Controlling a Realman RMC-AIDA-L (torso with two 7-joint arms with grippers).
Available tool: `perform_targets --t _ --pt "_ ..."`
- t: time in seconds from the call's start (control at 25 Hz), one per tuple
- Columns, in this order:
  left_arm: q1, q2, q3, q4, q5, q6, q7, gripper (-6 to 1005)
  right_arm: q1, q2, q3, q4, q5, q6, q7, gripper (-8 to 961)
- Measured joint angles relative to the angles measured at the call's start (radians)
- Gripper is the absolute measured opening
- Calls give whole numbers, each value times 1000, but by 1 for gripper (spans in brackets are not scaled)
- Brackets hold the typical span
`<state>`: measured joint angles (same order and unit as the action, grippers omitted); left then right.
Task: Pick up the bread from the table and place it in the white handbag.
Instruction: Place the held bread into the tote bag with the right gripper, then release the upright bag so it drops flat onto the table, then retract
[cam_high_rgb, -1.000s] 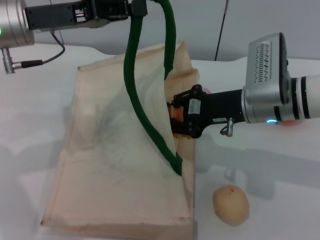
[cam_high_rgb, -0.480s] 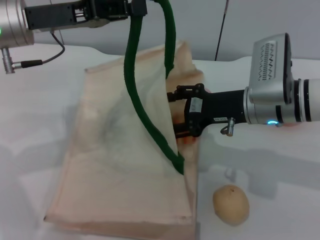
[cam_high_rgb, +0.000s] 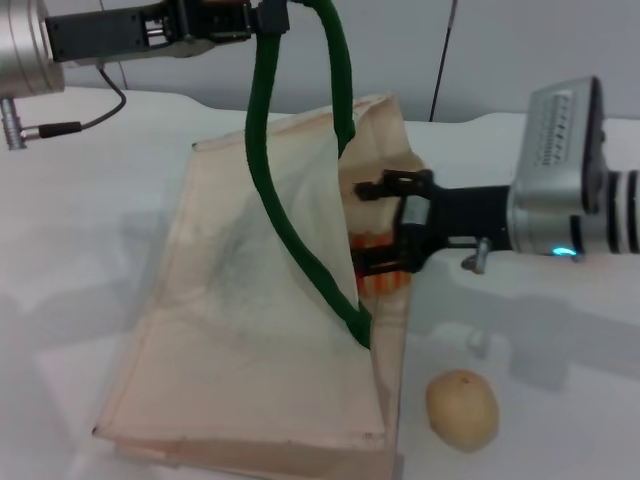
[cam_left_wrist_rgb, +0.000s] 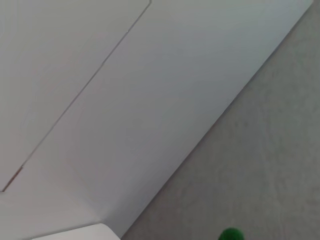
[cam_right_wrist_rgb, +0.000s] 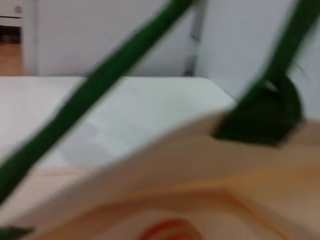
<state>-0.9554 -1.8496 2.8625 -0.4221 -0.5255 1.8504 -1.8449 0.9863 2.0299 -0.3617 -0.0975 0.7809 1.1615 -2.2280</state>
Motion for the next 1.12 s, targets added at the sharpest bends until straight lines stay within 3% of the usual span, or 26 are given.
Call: perform_targets --t 0.24,0.44,0.92,1.12 --pt "14 0 0 -3 1 -12 0 135 -104 -5 82 -72 0 15 8 878" --pt "21 0 0 -3 1 -30 0 136 -196 -8 209 -154 0 51 9 875" --pt "31 -3 0 0 26 -99 -11 137 -278 -13 449 -193 0 53 -34 865" --pt "26 -3 1 3 67 -122 -7 324 -282 -12 479 -188 0 53 -54 865"
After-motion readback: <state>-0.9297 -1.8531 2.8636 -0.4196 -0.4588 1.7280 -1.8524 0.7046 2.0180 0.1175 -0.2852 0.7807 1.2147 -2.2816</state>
